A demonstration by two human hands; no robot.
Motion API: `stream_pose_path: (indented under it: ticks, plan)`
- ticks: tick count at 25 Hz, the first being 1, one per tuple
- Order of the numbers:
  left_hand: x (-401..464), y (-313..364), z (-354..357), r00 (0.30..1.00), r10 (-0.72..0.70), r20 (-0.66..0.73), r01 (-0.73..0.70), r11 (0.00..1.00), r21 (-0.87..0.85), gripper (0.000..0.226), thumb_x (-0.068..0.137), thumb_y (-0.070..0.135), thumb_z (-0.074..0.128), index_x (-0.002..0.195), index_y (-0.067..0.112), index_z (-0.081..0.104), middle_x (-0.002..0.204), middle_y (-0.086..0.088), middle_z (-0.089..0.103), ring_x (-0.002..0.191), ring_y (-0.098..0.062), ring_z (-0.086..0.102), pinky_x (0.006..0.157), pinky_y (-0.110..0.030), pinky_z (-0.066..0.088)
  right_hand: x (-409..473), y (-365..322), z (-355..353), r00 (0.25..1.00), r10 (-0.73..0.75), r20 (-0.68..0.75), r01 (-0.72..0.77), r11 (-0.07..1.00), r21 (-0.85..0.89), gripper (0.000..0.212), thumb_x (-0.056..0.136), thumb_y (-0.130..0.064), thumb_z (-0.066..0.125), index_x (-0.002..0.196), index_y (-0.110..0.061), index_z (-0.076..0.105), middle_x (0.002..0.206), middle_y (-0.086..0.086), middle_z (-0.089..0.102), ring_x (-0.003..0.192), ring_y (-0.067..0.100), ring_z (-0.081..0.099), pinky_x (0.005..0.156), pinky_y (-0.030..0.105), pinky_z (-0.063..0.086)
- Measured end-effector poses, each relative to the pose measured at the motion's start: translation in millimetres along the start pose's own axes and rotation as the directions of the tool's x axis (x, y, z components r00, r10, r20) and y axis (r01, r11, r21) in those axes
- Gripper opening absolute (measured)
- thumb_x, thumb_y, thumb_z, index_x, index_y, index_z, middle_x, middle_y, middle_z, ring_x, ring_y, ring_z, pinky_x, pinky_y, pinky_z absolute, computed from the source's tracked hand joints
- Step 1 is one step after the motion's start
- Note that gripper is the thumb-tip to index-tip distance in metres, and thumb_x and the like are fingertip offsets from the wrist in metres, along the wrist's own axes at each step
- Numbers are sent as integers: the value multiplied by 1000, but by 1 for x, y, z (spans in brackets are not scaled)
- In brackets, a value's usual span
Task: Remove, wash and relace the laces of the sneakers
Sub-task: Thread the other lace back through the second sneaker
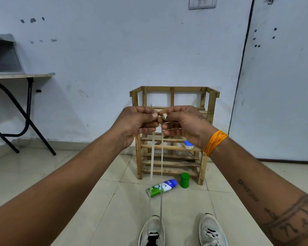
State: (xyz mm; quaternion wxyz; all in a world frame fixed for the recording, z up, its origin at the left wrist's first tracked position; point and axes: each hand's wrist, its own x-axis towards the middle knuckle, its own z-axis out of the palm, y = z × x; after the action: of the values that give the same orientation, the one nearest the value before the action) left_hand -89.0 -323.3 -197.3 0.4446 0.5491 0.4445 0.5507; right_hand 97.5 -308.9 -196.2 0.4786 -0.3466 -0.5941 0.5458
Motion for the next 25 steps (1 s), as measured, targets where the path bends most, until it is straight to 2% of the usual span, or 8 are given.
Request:
stream_pose_path:
  ticks: [3,6,10,12,14,17,22,25]
  plan:
    - [2,-1,4,989,124,-83,-112,984,137,13,91,16,78,100,7,74,84,-6,75,66,-13,67,70,-32,62,3,4,1,990,-108,-93,98,990,-103,20,94,-18,74,103,0,75,73,2,69,59,14,55,62,34,60]
    - [5,2,7,971,220,-98,-194,956,218,12,92,16,77,99,7,76,77,1,69,66,-12,65,64,-28,57,6,4,1,966,-209,-152,175,961,-213,18,93,-22,76,98,-5,77,62,-12,63,60,6,56,61,32,56]
    - [4,7,11,963,256,-82,-231,944,237,8,92,9,75,99,4,77,79,-5,74,70,-16,71,64,-27,58,8,-1,4,955,-222,-195,198,971,-133,10,93,-7,72,100,0,72,76,10,62,62,16,57,53,27,53]
    - [4,9,12,956,278,-95,-248,936,251,8,90,8,77,97,4,75,77,-6,75,70,-19,72,64,-28,59,8,-2,6,955,-223,-194,209,974,-93,9,94,-2,69,102,2,70,77,16,62,61,18,58,55,28,55]
    - [4,11,14,947,300,-113,-260,925,276,10,88,6,79,94,6,72,73,-6,75,67,-19,73,62,-28,59,10,-1,7,955,-230,-186,223,973,-57,10,94,0,68,103,3,70,78,15,63,63,18,61,60,29,58]
    - [3,14,15,935,337,-109,-287,902,322,6,90,11,78,93,9,72,74,-5,75,67,-20,75,61,-29,59,11,-2,10,951,-253,-178,251,967,-31,13,95,-7,71,103,3,72,84,15,68,68,18,64,66,31,60]
    - [4,18,12,918,380,-111,-318,875,365,2,92,14,76,91,12,75,76,-2,76,68,-21,75,62,-33,61,11,-3,13,940,-276,-200,278,960,-21,14,95,-9,72,103,1,71,84,15,71,70,21,65,60,29,57]
    - [3,17,13,914,393,-103,-332,869,367,5,90,16,78,86,17,75,75,0,75,67,-20,74,61,-34,59,12,0,14,922,-304,-240,288,952,-100,10,93,-16,75,99,-8,74,86,7,71,70,13,63,57,26,53]
